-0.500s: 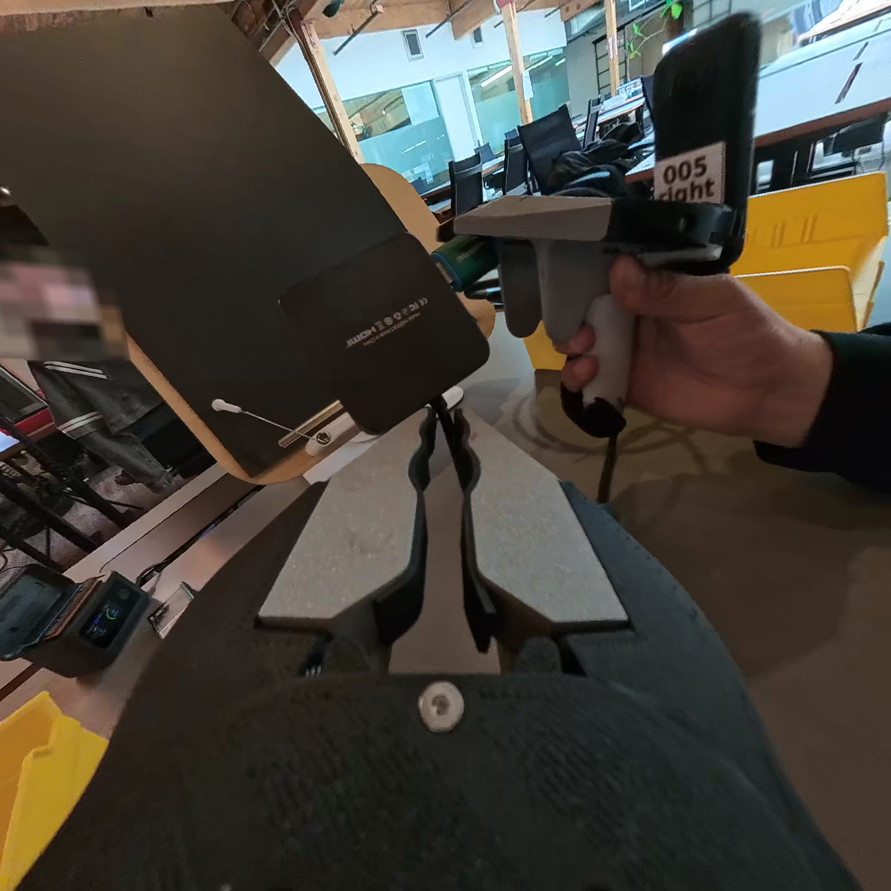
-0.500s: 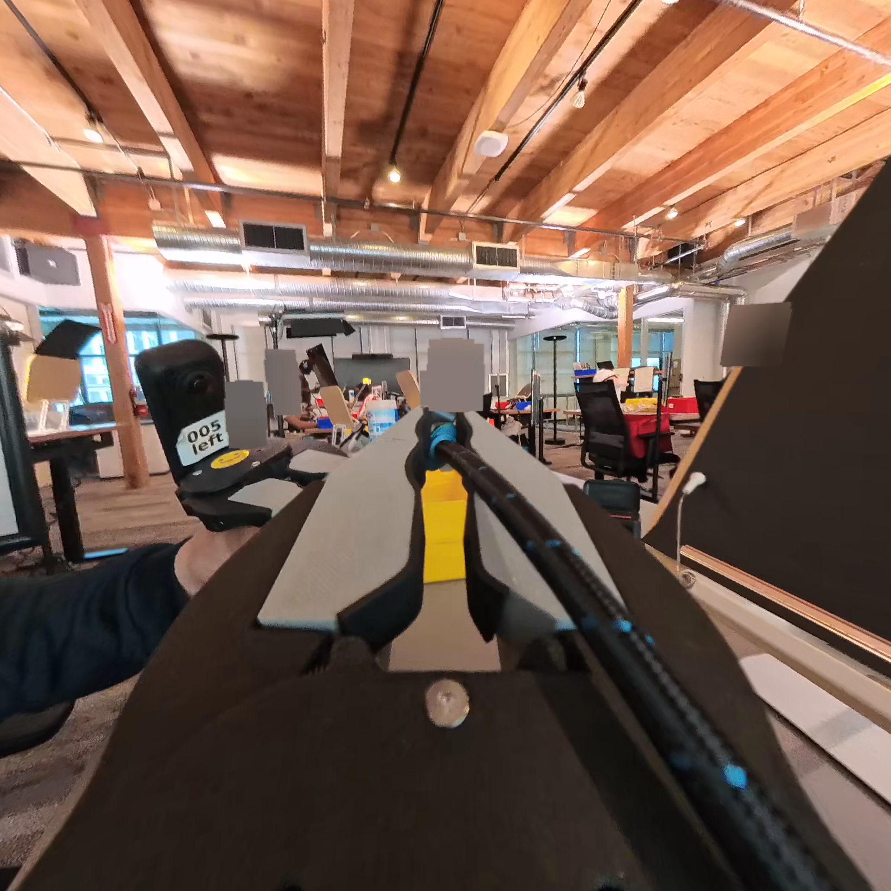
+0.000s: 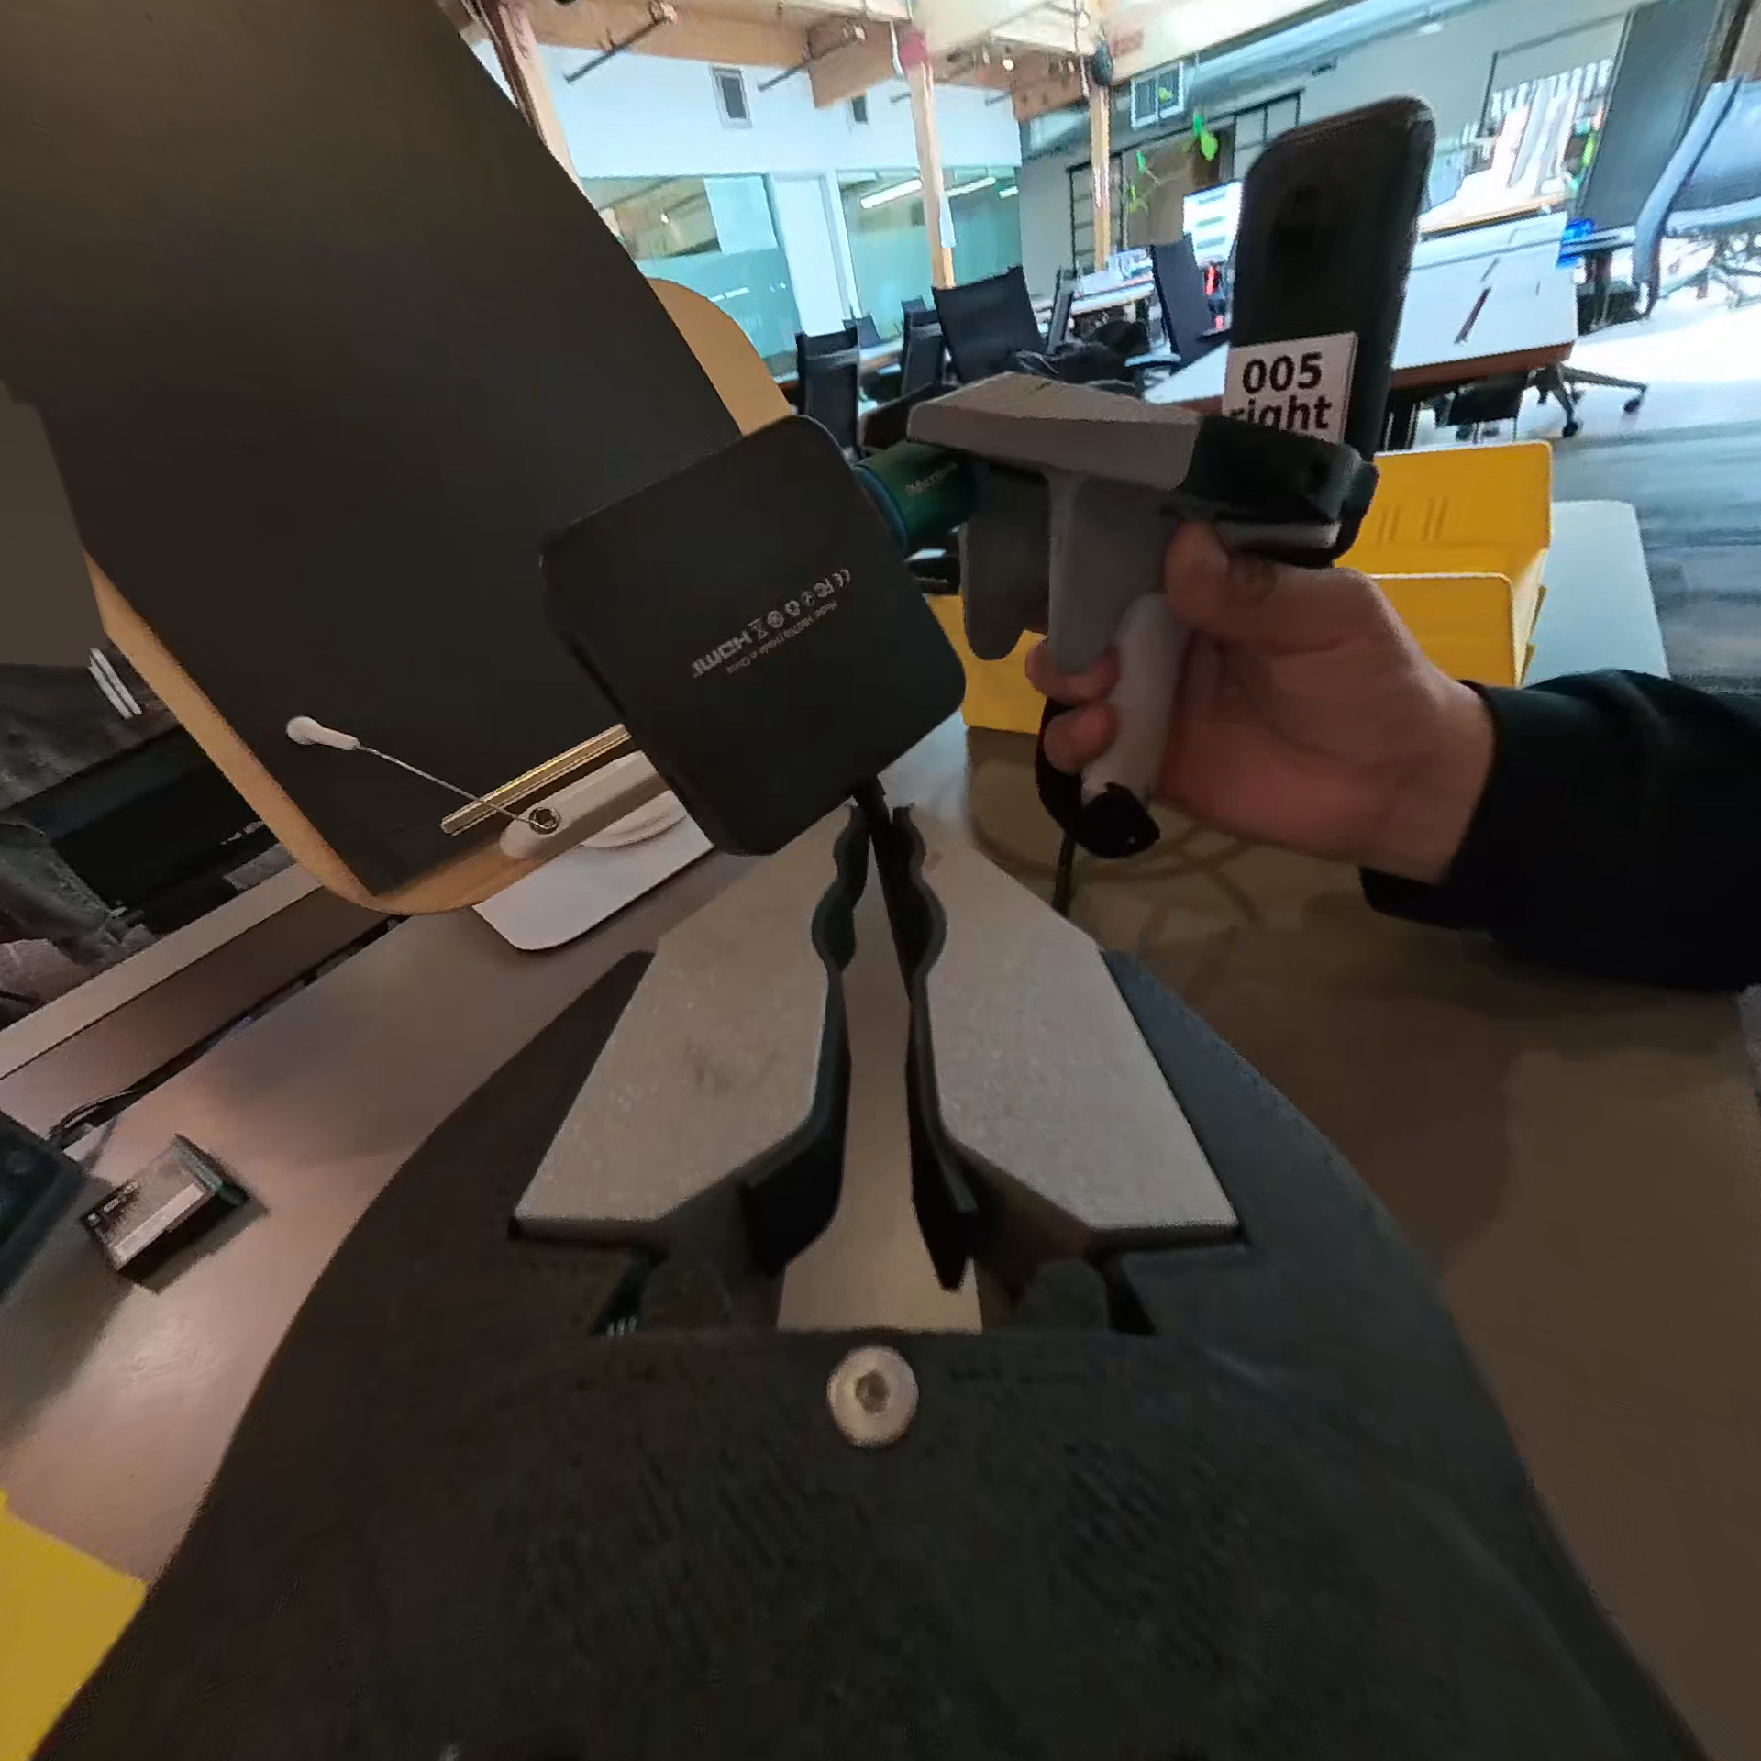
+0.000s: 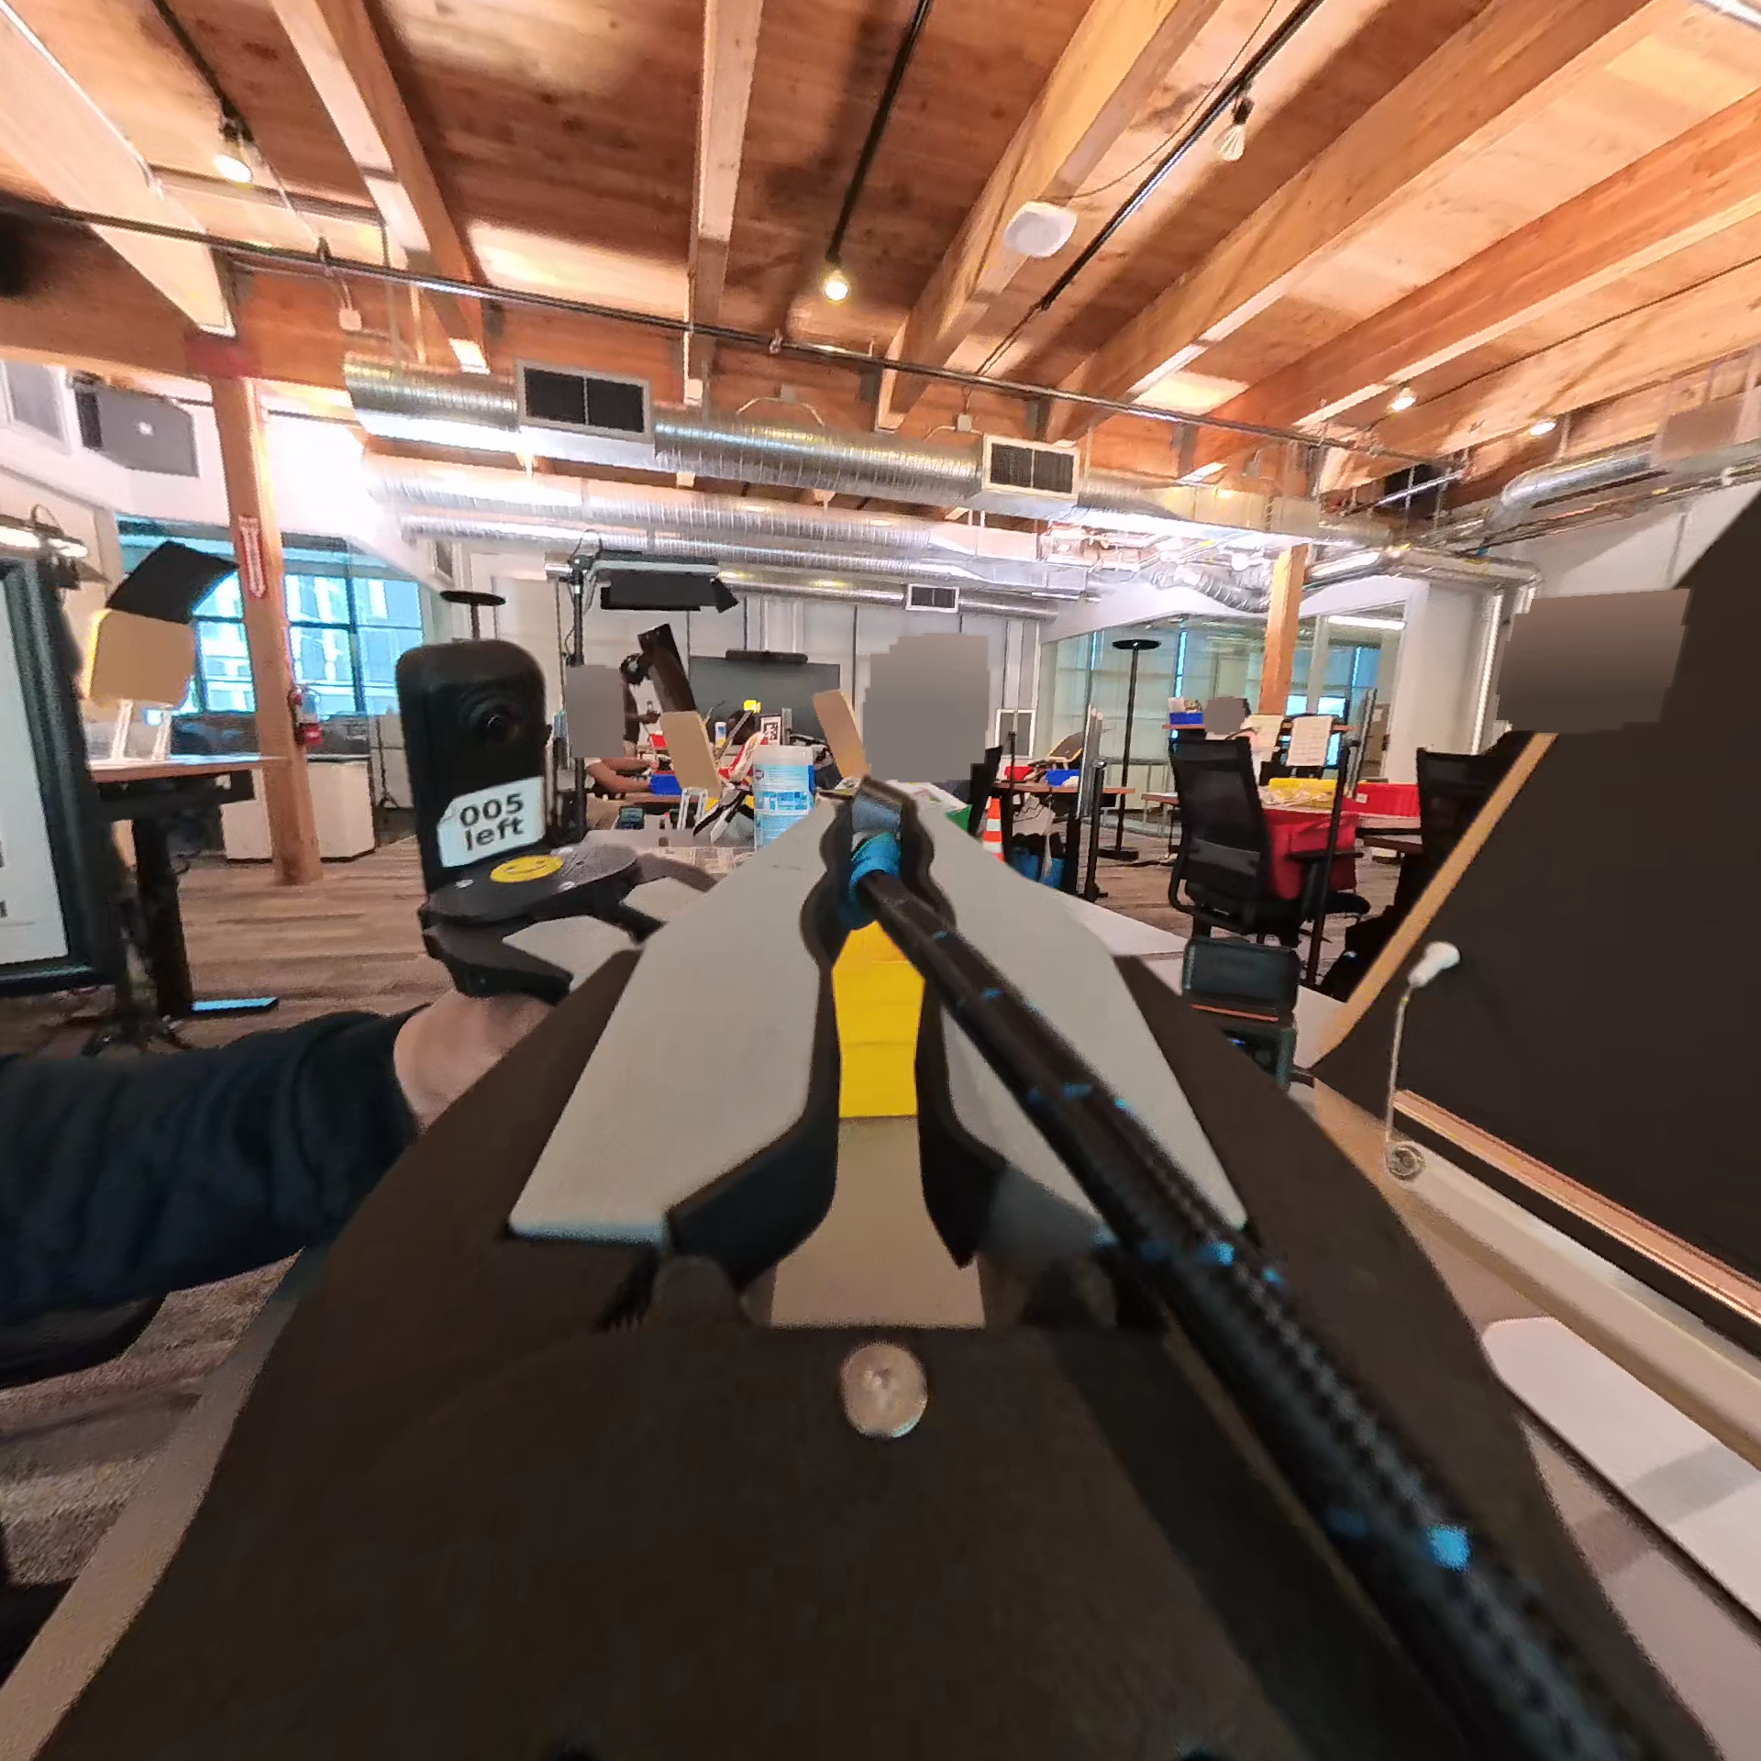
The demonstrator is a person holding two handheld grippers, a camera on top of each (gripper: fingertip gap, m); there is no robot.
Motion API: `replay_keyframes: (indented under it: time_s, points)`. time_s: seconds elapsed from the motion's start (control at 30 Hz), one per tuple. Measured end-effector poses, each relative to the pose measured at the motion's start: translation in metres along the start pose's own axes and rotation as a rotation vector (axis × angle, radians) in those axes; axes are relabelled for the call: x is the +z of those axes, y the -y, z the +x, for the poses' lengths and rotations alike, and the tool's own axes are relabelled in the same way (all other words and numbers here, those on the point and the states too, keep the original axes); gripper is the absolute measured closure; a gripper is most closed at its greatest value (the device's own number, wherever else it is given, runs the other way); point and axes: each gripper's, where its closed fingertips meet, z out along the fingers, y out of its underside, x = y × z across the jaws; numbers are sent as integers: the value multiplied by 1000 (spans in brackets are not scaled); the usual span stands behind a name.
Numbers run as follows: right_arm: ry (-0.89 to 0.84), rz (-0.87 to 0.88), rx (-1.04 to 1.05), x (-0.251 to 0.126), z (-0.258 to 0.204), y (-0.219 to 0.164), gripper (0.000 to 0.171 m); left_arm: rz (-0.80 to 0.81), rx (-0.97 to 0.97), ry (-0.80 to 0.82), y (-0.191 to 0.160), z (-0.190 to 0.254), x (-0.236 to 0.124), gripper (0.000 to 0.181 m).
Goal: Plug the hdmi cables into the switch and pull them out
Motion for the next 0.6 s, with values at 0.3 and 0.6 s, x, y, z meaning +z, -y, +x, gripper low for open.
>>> replay_keyframes:
  time_s: [0.3,0.6]
  points:
    - [9,-37,-14,1,-2,-5,163,-88,50,-36,-4,-3,-3,179]
    - [-9,-74,-9,1,2,-11,164,-114,49,-40,-11,-2,-1,179]
